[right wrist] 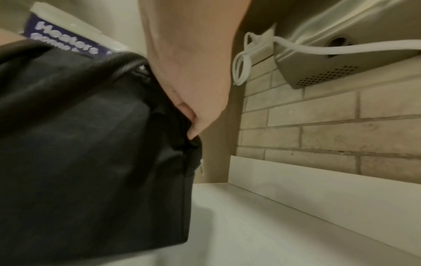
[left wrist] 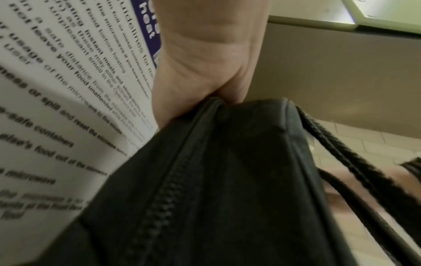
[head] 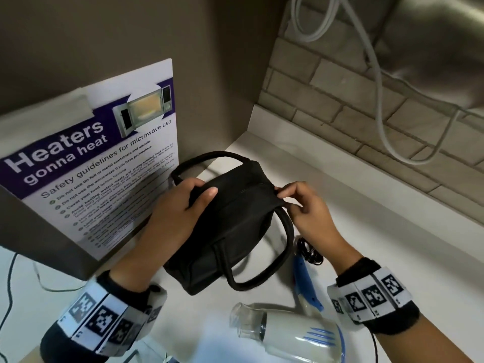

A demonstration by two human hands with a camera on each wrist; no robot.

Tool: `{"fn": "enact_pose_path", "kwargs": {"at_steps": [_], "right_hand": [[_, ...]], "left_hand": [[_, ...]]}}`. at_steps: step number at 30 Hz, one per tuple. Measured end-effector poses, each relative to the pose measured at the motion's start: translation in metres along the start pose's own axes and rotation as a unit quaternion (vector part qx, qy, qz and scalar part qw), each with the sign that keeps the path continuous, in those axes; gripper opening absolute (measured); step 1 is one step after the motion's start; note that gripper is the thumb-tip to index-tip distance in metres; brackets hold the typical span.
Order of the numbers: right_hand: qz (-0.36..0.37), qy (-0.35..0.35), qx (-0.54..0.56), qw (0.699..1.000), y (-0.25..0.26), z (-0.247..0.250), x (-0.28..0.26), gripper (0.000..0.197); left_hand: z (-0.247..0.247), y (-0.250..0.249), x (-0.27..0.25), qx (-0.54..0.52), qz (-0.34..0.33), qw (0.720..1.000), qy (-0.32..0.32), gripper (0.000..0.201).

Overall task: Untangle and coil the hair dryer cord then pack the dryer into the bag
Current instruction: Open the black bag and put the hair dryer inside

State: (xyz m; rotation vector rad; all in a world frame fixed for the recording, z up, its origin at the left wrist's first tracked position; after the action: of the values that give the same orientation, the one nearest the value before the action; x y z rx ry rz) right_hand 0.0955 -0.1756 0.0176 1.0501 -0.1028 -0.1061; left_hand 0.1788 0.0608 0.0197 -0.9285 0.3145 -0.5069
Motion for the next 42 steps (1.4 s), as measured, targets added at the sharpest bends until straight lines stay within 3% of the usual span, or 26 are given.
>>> {"fn": "enact_pose_path", "kwargs": {"at_steps": [4,7,9,12,16,18,20,22,23,25,28,31,36,39,42], "right_hand": [[-0.149,-0.011,0.095,0.984,-0.030,0.010,0.006,0.022],[-0.239,0.061,0.201,0.948,-0.051,-0.011,0.009,0.034],[-0.298,0.065,0.257,0.917,-0.065,-0.019,0.008,0.032],[-0.332,0.076,0.292,0.894,-0.082,-0.029,0.012,0.017],[-0.372,0.076,0.354,0.855,-0.095,-0.029,0.012,0.010],[-0.393,0.122,0.331,0.849,-0.097,-0.031,0.009,0.015],[-0.400,0.205,0.176,0.876,-0.090,-0.029,0.009,0.015],[-0.373,0.259,-0.085,0.887,-0.074,-0.019,0.017,0.024],[-0.351,0.246,-0.190,0.883,-0.065,-0.010,0.023,0.031],[-0.310,0.171,-0.301,0.885,-0.041,0.010,0.034,0.038],[-0.262,0.065,-0.382,0.884,-0.010,0.029,0.041,0.039],[-0.188,0.018,-0.418,0.889,0.027,0.025,0.041,0.039],[-0.131,-0.005,-0.262,0.956,0.055,0.029,0.037,0.035],[-0.070,-0.069,-0.324,0.941,0.092,0.023,0.026,0.027],[0.017,-0.080,-0.342,0.936,0.125,-0.006,0.012,0.021]], "left_hand": [[0.005,-0.016,-0.001,0.049,-0.040,0.998,-0.015,0.028],[0.006,-0.028,-0.006,0.045,-0.076,0.996,-0.016,0.026],[0.007,-0.033,-0.009,0.048,-0.092,0.995,-0.012,0.026],[0.012,-0.029,-0.010,0.035,-0.097,0.995,-0.011,0.023],[0.019,-0.015,-0.007,0.029,-0.096,0.995,-0.022,0.033],[0.019,-0.010,-0.005,0.044,-0.095,0.994,-0.016,0.036],[0.016,-0.011,-0.005,0.070,-0.096,0.993,-0.001,0.035],[0.012,-0.018,-0.007,0.121,-0.113,0.986,0.004,0.036],[0.011,-0.023,-0.008,0.152,-0.128,0.980,0.000,0.038],[0.011,-0.032,-0.011,0.192,-0.165,0.967,-0.014,0.037],[0.009,-0.042,-0.016,0.227,-0.200,0.953,-0.032,0.036],[0.002,-0.047,-0.020,0.281,-0.226,0.932,-0.031,0.039],[0.009,-0.039,-0.019,0.294,-0.192,0.935,-0.046,0.036],[0.008,-0.045,-0.022,0.306,-0.172,0.934,-0.066,0.037],[0.013,-0.049,-0.021,0.273,-0.149,0.946,-0.090,0.036]]}}
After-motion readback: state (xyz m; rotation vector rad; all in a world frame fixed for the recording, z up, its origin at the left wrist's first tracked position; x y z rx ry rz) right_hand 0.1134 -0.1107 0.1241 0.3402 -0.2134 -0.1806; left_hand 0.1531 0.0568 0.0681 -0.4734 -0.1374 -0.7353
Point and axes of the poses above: each hand's wrist, its own x-axis towards the middle knuckle, its own z-axis out of the back of the hand, y = z × x, the point moved 9 cm from there along x, towards the middle knuckle, and after that the axes turned 13 degrees about y, right-handed, at the moved point
